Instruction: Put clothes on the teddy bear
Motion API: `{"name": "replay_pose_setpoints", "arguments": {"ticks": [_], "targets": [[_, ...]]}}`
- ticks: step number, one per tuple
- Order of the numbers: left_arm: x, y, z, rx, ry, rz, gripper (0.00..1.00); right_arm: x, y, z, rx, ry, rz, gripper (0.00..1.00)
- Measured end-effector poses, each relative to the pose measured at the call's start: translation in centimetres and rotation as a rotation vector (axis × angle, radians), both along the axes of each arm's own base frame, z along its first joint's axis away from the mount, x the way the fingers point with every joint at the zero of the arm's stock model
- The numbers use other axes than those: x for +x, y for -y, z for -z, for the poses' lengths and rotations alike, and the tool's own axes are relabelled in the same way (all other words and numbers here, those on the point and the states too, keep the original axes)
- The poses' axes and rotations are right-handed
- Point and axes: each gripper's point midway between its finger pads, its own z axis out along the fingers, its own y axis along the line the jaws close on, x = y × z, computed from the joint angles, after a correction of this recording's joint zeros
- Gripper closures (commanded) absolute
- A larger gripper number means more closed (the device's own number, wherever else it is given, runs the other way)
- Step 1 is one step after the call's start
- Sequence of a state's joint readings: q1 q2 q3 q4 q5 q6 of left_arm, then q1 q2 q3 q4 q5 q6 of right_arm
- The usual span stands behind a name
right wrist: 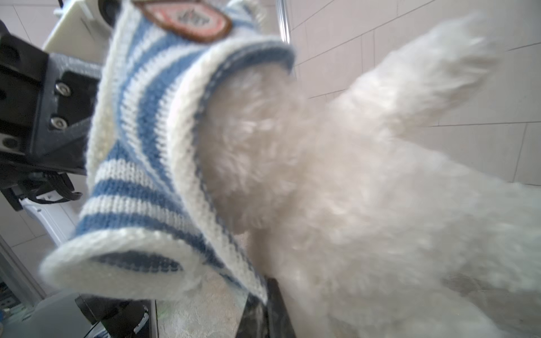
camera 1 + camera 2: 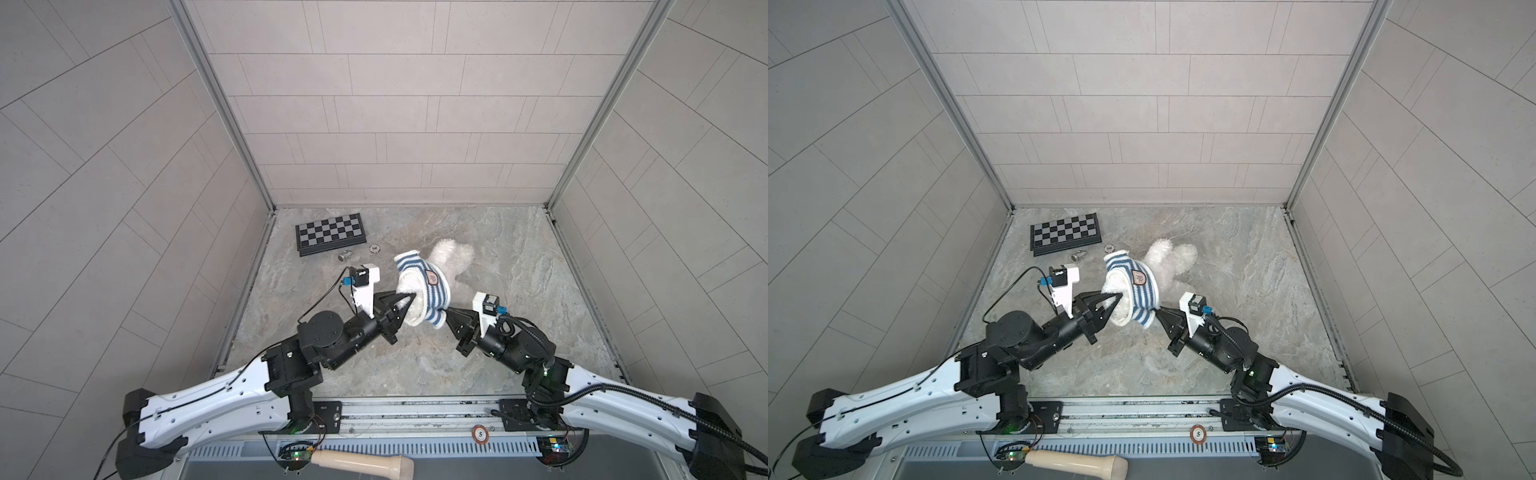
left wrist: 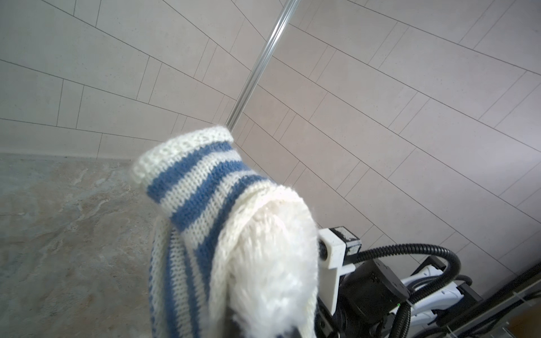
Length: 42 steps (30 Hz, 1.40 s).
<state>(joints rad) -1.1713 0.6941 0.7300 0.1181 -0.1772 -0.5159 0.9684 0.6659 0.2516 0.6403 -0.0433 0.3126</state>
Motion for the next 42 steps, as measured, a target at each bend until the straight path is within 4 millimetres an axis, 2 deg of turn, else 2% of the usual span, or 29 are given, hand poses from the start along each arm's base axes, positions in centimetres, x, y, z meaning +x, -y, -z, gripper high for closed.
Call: {"name": "replay_pose_setpoints", "arguments": {"ticks": [4, 10, 11, 14, 15, 17, 18, 20, 23, 25, 28, 30, 34, 37, 42], "targets": [[-0.5, -1.5, 0.1, 0.046, 0.034, 0.006, 1.00, 0.2, 0.5, 0.2, 0.002, -0.021, 0.024, 1.00], [-0.9, -0.8, 1.5, 0.161, 0.052, 0.050, 1.00, 0.4, -0.6, 2.4, -0.057, -0.072, -0.005, 1.00], [-1.0, -0.6, 1.6, 0.175, 0.060, 0.059, 1.00, 0.2, -1.0, 2.6, -0.065, -0.072, -0.027, 0.97], [-1.2, -0.3, 1.5, 0.212, 0.089, 0.078, 1.00, -1.1, -1.7, 2.4, -0.051, -0.043, -0.118, 0.71], [-1.2, -0.3, 1.3, 0.221, 0.098, 0.083, 1.00, -1.7, -1.8, 2.3, -0.049, -0.035, -0.144, 0.67], [-1.4, -0.4, 1.0, 0.251, 0.130, 0.089, 1.00, -2.5, -1.6, 1.6, -0.049, -0.025, -0.181, 0.63], [-1.4, -0.4, 0.9, 0.264, 0.145, 0.091, 1.00, -2.8, -1.5, 1.0, -0.051, -0.022, -0.189, 0.57], [-1.5, -0.5, 1.1, 0.301, 0.175, 0.096, 1.00, -3.2, -0.9, -1.6, -0.026, -0.016, -0.190, 0.52], [-1.5, -0.7, 2.3, 0.389, 0.215, 0.099, 1.00, -3.1, 0.2, -5.0, 0.017, -0.019, -0.174, 0.53], [-1.2, -0.9, 3.5, 0.470, 0.240, 0.094, 1.00, -2.6, 1.0, -7.2, 0.063, -0.037, -0.162, 0.57], [-0.8, -0.8, 5.2, 0.588, 0.277, 0.091, 1.00, -0.9, 1.3, -8.3, 0.098, -0.123, -0.155, 0.62], [-0.5, -0.7, 6.2, 0.659, 0.301, 0.087, 1.00, 0.6, 1.0, -7.6, 0.110, -0.208, -0.154, 0.66], [-0.4, -0.3, 7.4, 0.749, 0.348, 0.108, 1.00, 2.7, -0.2, -3.8, 0.082, -0.392, -0.174, 0.68], [-0.6, 0.1, 7.5, 0.784, 0.379, 0.134, 1.00, 2.9, -1.2, -1.7, 0.049, -0.481, -0.208, 0.70], [-1.0, 0.7, 7.5, 0.804, 0.405, 0.159, 1.00, 2.5, -1.8, -1.0, 0.033, -0.523, -0.247, 0.71]]}}
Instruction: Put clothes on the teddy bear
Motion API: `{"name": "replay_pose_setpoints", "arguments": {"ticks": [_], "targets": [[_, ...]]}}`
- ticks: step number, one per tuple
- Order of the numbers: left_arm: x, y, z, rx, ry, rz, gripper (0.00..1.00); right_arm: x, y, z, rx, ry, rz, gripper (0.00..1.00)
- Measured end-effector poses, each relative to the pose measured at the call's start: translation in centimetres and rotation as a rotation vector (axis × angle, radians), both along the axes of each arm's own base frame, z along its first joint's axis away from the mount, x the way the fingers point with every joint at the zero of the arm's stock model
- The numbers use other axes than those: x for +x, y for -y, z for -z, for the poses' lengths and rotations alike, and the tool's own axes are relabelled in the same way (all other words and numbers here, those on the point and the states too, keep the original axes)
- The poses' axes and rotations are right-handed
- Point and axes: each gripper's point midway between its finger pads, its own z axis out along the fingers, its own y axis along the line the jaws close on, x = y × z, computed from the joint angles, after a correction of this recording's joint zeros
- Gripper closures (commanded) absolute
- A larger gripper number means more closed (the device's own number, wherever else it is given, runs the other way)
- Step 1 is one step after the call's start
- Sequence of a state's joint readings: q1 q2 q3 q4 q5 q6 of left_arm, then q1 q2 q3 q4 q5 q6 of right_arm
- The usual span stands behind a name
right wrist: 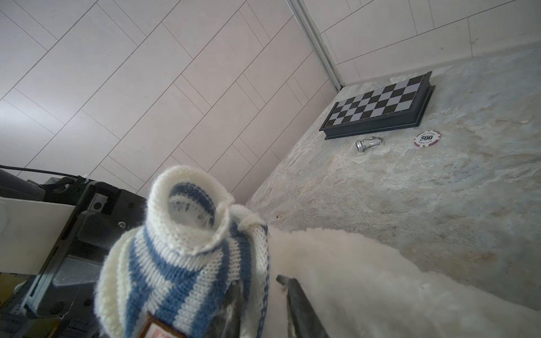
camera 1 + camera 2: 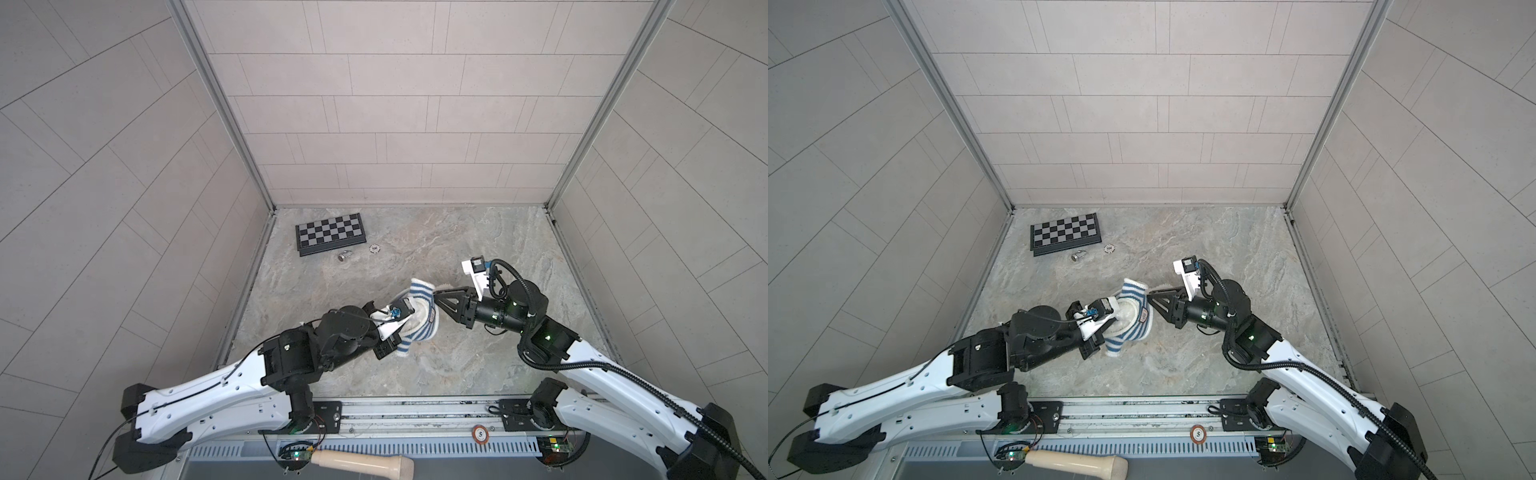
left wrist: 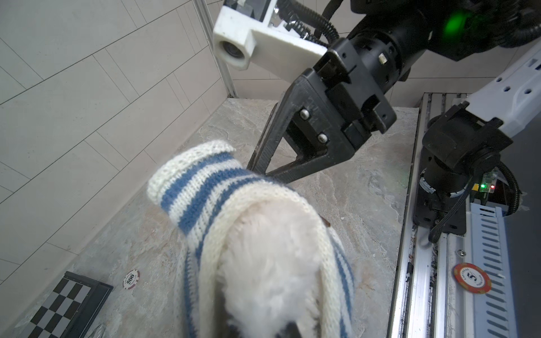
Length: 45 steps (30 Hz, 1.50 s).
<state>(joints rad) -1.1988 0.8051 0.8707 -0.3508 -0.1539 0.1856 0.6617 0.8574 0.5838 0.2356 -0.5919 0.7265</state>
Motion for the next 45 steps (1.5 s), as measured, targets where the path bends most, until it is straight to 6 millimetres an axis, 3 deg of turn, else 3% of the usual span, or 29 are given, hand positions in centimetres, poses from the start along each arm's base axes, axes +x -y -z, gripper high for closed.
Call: {"name": "replay_pose_setpoints", "arguments": {"ticks": [10, 21, 28, 41, 45], "targets": [[0.1, 0.1, 0.2, 0.015, 0.008, -0.001, 1.00, -0.9, 0.0, -0.5, 0.019, -0.004, -0.035, 0.79], [0.2, 0.2, 0.2, 0.015, 0.014, -0.004, 1.00, -0.8, -0.1, 1.3, -0.023, -0.032, -0.038, 0.78], [0.2, 0.2, 0.2, 0.016, 0.014, -0.006, 1.00, -0.6, -0.2, 2.2, -0.027, -0.045, -0.037, 0.99], [0.3, -1.2, -1.0, -0.018, 0.045, -0.040, 1.00, -0.9, 2.0, 1.8, -0.070, 0.047, 0.055, 1.00], [0.3, -1.5, -1.1, -0.022, 0.047, -0.043, 1.00, -0.3, 2.8, 2.8, -0.135, 0.072, 0.106, 1.00]]}}
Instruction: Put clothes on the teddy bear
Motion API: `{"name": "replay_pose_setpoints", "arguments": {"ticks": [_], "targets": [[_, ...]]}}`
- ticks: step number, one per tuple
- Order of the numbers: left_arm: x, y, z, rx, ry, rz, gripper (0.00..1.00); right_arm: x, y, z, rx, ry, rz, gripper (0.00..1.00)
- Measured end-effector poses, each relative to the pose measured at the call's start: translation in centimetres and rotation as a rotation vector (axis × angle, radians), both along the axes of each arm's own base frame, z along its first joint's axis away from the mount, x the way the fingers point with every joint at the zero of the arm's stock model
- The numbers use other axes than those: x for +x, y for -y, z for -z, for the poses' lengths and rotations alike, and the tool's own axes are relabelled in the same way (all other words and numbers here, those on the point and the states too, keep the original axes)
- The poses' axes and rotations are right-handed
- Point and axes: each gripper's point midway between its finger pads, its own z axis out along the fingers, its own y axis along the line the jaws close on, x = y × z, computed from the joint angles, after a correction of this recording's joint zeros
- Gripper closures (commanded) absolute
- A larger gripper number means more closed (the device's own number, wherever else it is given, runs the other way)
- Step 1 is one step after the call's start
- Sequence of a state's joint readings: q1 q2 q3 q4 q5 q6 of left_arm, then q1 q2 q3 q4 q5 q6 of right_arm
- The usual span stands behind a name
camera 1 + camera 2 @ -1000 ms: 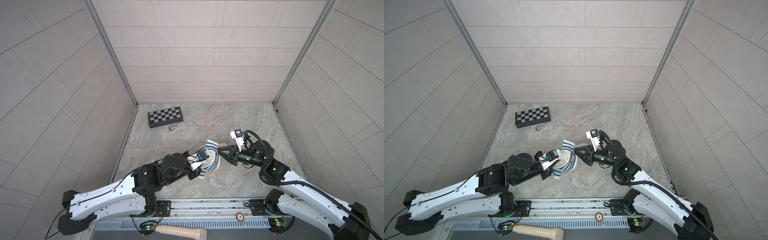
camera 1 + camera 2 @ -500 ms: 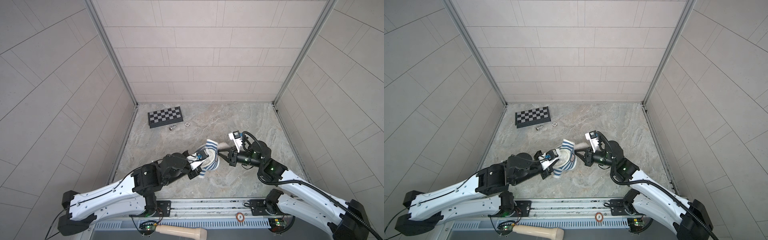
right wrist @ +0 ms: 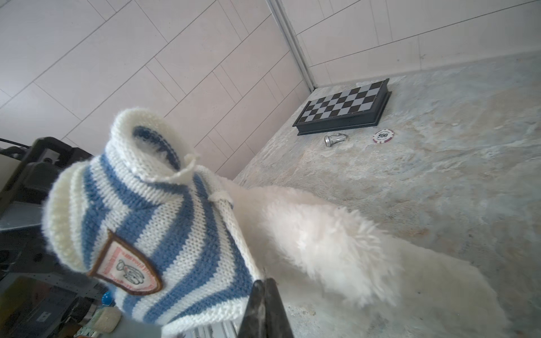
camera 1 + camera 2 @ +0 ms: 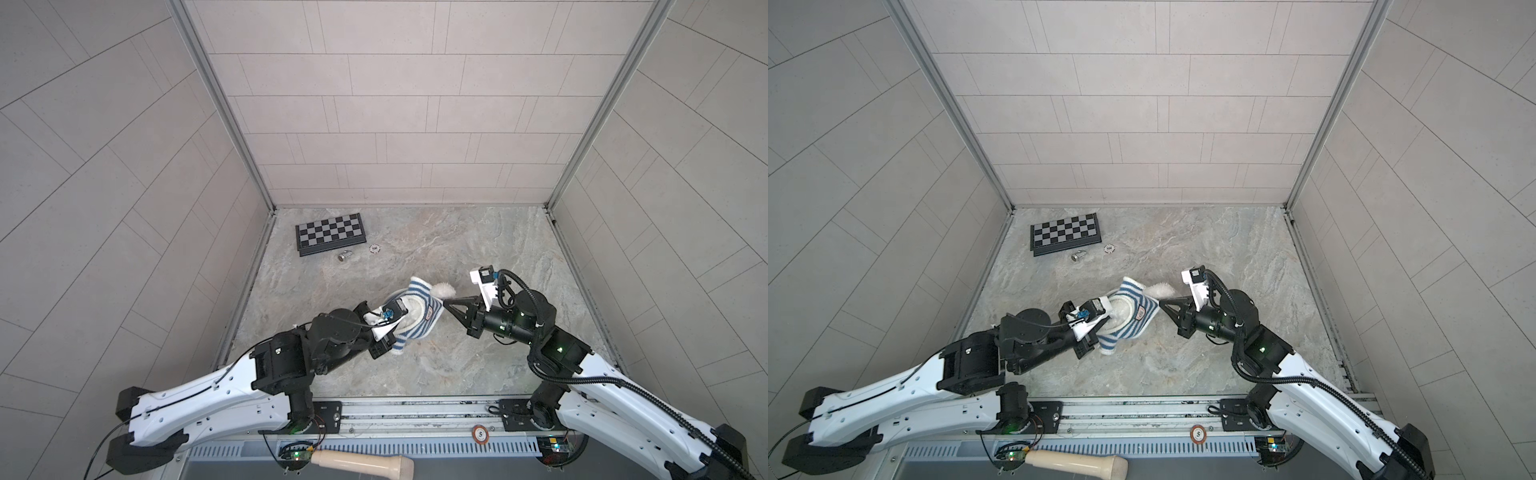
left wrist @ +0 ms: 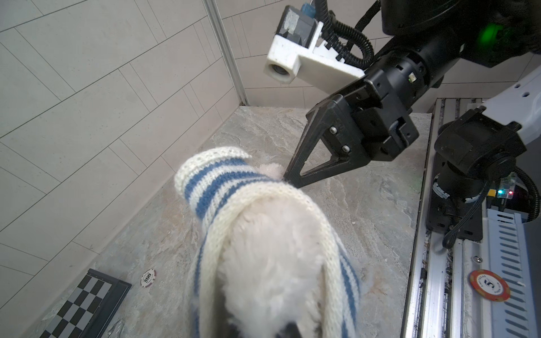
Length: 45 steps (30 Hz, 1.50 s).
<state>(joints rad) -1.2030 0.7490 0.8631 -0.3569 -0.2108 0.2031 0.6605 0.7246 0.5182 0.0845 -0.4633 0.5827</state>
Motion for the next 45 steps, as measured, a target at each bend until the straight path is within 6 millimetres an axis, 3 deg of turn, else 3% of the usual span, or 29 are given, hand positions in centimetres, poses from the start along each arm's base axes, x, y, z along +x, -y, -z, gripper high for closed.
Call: {"name": "replay_pose_setpoints", "arguments": {"ticks": [3, 8, 11, 12, 14, 16, 20, 23, 26, 32, 36, 45], "targets": [[0.0, -0.2, 0.0, -0.006, 0.001, -0.007, 1.00, 0.8, 0.6, 2.2, -0.077, -0.011, 0.046, 1.00], [0.5, -1.4, -1.1, -0.056, 0.017, -0.061, 1.00, 1.4, 2.0, 7.7, -0.231, -0.082, 0.109, 1.00], [0.5, -1.9, -1.4, -0.085, 0.018, -0.077, 1.00, 1.2, 2.5, 9.0, -0.273, -0.100, 0.113, 1.00], [0.5, -2.0, -1.3, -0.087, 0.018, -0.078, 1.00, 1.1, 2.4, 8.6, -0.264, -0.092, 0.105, 0.98], [0.3, -1.9, -1.2, -0.086, 0.016, -0.069, 1.00, 0.5, 2.1, 7.0, -0.221, -0.066, 0.077, 0.72], [0.2, -1.8, -1.0, -0.078, 0.010, -0.059, 1.00, -0.1, 1.7, 4.3, -0.160, -0.020, 0.042, 0.59], [0.0, -1.2, 0.3, -0.024, -0.002, -0.031, 1.00, -1.0, 0.6, -2.3, -0.014, 0.070, -0.027, 0.53], [0.0, -0.4, 1.5, 0.027, -0.011, -0.011, 1.00, -1.4, -0.3, -4.9, 0.083, 0.073, -0.086, 0.55], [-0.1, 0.1, 2.3, 0.060, -0.019, 0.007, 1.00, -1.3, -1.4, -4.5, 0.137, 0.006, -0.134, 0.58], [-0.3, 0.3, 2.2, 0.071, -0.012, 0.030, 1.00, -0.9, -2.1, -0.7, 0.129, -0.147, -0.142, 0.62], [-0.4, 0.6, 2.0, 0.073, -0.013, 0.040, 1.00, -0.6, -2.4, -0.9, 0.164, -0.157, -0.145, 0.69], [-0.3, 1.1, 2.6, 0.098, -0.018, 0.051, 1.00, -0.4, -3.1, -1.3, 0.225, -0.174, -0.171, 0.72]]}}
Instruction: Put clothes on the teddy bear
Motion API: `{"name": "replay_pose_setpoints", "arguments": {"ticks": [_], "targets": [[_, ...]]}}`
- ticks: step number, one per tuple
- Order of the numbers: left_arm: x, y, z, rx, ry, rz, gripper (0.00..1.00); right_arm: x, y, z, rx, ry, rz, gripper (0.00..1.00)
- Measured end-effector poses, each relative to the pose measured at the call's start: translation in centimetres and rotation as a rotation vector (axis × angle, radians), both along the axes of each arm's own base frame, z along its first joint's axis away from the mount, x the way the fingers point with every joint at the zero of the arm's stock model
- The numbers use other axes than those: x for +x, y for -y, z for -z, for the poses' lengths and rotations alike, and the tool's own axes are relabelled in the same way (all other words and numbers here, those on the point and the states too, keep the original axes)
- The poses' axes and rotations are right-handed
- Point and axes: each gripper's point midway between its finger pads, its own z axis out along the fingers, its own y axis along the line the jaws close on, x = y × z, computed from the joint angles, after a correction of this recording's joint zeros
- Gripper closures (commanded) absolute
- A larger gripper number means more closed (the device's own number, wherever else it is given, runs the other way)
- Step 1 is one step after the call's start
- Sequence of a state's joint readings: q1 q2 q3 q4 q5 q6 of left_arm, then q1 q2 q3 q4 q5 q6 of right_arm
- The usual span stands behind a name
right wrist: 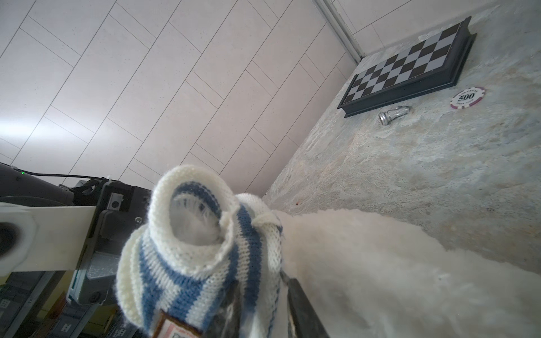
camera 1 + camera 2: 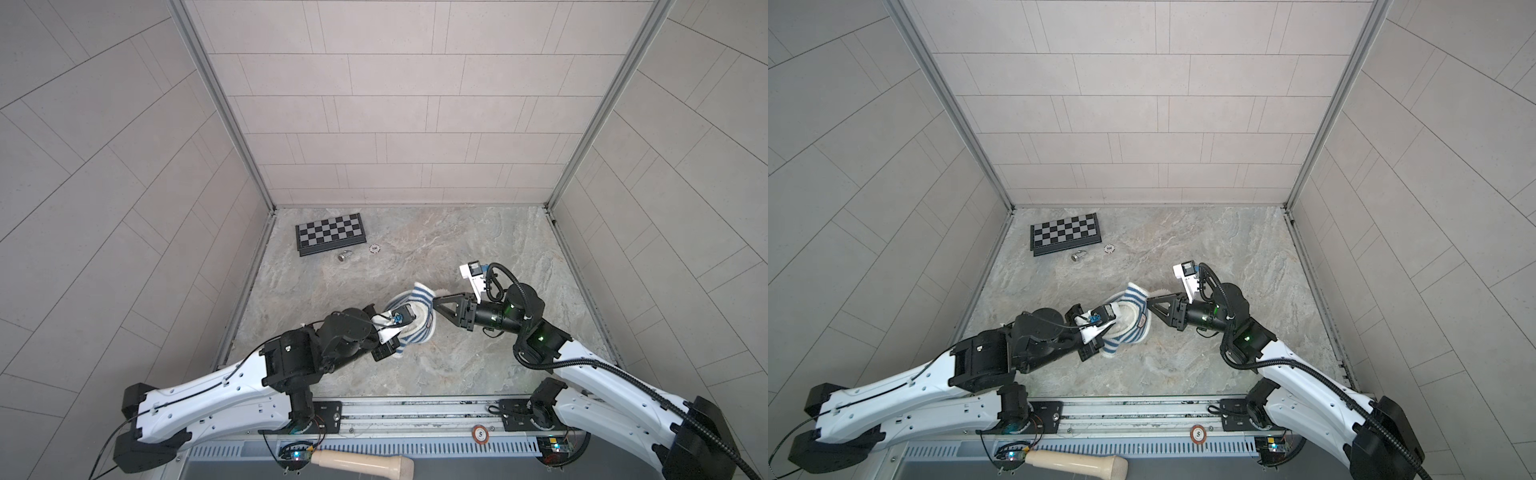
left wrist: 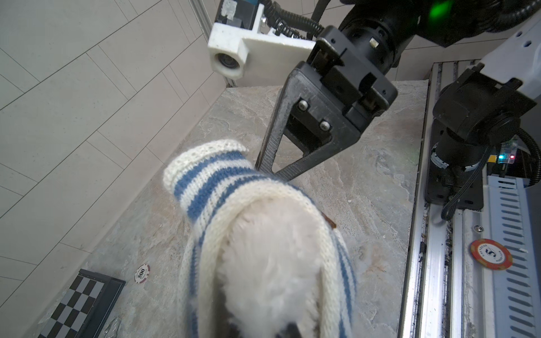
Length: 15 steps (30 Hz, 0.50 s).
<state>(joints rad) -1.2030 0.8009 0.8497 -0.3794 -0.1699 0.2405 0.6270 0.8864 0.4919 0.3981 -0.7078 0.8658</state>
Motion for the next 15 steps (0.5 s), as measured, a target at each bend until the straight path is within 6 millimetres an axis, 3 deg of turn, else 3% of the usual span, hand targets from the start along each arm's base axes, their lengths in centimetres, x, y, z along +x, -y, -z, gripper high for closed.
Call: {"name": "replay_pose_setpoints", "arguments": {"ticks": [15], "targets": [[0.1, 0.3, -0.2, 0.000, 0.005, -0.001, 1.00, 0.2, -0.4, 1.0, -0.015, -0.033, -0.014, 0.74]]}}
